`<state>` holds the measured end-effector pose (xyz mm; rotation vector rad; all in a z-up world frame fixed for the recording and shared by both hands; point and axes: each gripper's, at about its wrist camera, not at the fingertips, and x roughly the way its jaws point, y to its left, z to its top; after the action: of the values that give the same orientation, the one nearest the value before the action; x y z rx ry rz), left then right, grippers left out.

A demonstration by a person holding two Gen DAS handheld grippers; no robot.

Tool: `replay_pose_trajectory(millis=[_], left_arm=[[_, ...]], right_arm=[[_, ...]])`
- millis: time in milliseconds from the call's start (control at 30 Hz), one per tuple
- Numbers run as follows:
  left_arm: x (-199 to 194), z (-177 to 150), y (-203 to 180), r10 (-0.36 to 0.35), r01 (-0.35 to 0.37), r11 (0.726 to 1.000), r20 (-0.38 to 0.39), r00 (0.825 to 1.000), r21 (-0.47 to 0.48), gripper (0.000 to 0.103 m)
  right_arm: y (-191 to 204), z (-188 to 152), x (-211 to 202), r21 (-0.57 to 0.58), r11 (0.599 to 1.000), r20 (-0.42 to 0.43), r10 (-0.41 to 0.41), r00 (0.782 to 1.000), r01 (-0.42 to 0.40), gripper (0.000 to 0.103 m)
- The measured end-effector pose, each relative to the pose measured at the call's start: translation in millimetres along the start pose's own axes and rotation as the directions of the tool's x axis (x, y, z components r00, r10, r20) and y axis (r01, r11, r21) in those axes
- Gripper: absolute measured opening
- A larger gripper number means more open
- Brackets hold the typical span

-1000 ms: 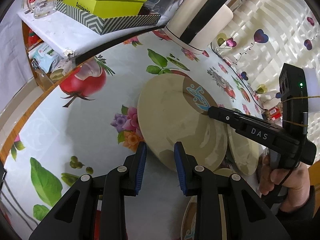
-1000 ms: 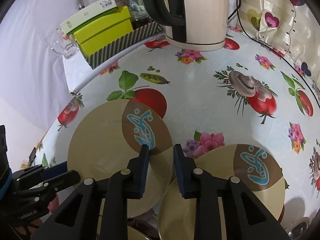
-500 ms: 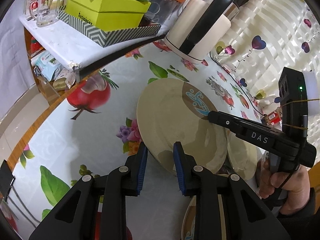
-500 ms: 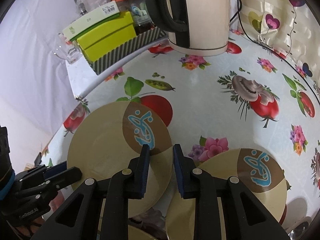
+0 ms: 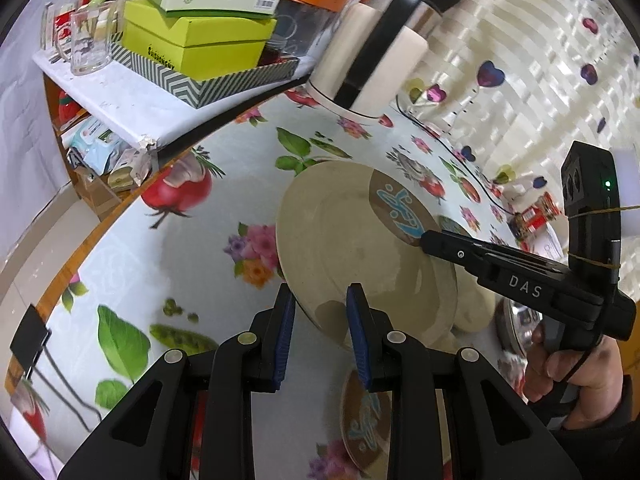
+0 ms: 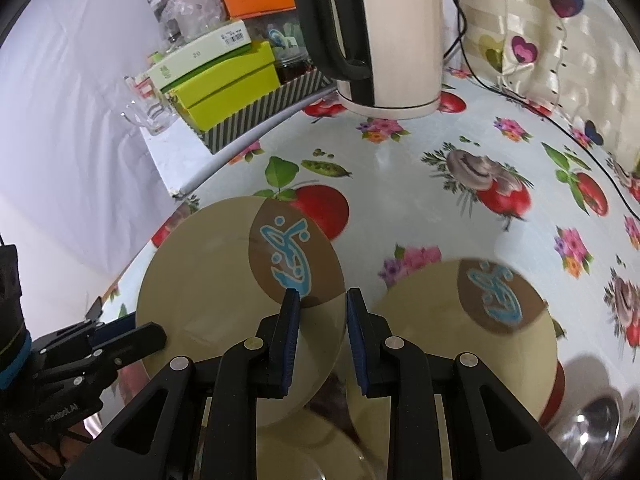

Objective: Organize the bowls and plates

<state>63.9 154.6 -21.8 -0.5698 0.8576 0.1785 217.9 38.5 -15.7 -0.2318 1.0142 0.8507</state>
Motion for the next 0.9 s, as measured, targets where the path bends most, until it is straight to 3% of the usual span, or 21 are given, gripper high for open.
replay_pose_trajectory(millis=[433,900], left_arm=[[-17,-44,-29,-0.019,0.024,0.996,-0.062,0.998,0.085,0.028],[-21,-81,-41,-0.022,0.039,0.991,-0.128,0.992,0.131,0.028]], right_arm=[[-6,-61,-40,0.059,0.998,-0.002,-0.035,0.999,0.035,0.023],[-12,-114,-54,0.113,0.992,-0.038,-0.046,0.998,0.050,0.023]])
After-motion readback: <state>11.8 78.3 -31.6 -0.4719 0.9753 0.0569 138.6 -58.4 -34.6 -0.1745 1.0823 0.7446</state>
